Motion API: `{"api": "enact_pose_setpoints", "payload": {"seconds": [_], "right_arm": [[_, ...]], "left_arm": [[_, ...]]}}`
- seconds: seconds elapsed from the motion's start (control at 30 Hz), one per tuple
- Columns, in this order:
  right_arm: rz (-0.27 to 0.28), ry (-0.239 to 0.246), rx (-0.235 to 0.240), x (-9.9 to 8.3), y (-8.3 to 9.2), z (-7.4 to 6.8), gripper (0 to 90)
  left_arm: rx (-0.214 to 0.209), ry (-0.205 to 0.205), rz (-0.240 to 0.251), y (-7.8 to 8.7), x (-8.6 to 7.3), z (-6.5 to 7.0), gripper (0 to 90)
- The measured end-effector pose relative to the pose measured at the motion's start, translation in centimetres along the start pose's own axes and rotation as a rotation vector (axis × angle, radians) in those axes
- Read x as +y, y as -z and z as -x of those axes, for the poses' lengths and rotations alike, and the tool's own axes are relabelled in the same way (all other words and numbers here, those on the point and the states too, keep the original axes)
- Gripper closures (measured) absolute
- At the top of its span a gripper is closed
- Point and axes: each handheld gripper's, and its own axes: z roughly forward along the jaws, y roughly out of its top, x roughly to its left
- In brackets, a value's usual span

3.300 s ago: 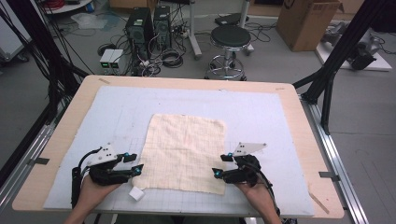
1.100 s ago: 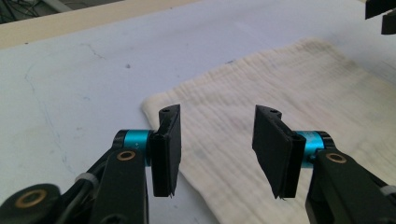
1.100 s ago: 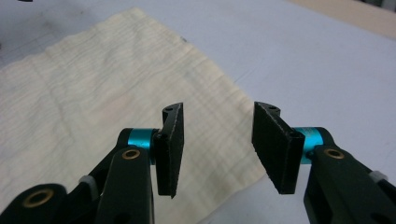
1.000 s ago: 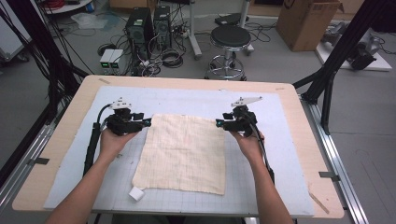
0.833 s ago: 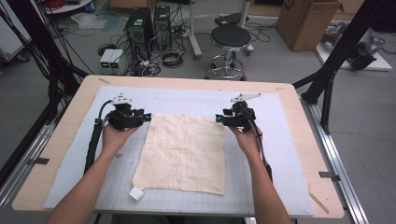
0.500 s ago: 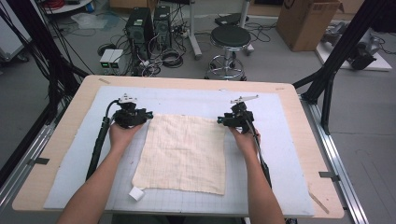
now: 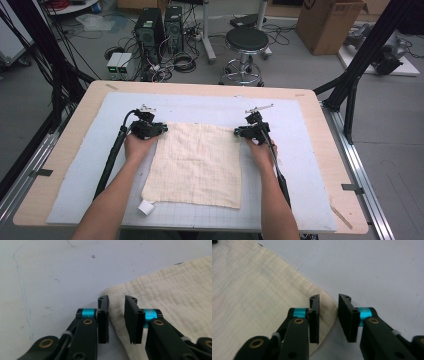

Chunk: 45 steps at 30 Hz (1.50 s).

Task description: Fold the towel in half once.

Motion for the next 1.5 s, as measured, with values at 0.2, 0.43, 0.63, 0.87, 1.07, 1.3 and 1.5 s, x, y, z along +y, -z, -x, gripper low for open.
{"api": "enact_pose_setpoints", "payload": {"seconds": [0.2, 0.43, 0.63, 0.87, 1.07, 1.3, 1.5], "right_arm": [[-0.014, -0.024, 0.040, 0.0, 0.0, -0.1, 86.1], [0.012, 0.007, 0.017, 0.5, 0.9, -0.1, 86.6], [0.032, 0.034, -0.004, 1.5, 1.5, -0.5, 86.6], [0.069, 0.020, 0.008, 2.3, 2.4, -0.4, 86.6], [0.062, 0.023, 0.021, 2.2, 2.3, -0.6, 86.6], [0.093, 0.020, 0.044, 2.3, 3.2, -0.9, 86.6], [0.099, 0.048, 0.071, 2.4, 4.2, -1.4, 86.6]], "left_arm": [[-0.013, 0.000, -0.003, 0.1, 0.0, 0.2, 85.4], [-0.037, 0.024, 0.046, 1.1, 0.5, -0.5, 86.5], [-0.036, 0.046, 0.072, 1.6, 0.8, -0.6, 86.8], [-0.055, 0.076, 0.128, 2.7, 1.4, -1.3, 86.8], [-0.074, 0.092, 0.132, 3.4, 1.5, -1.5, 86.8], [-0.078, 0.063, 0.129, 4.3, 1.6, -1.3, 86.8], [-0.091, 0.066, 0.140, 5.0, 1.2, -0.9, 86.8]]}}
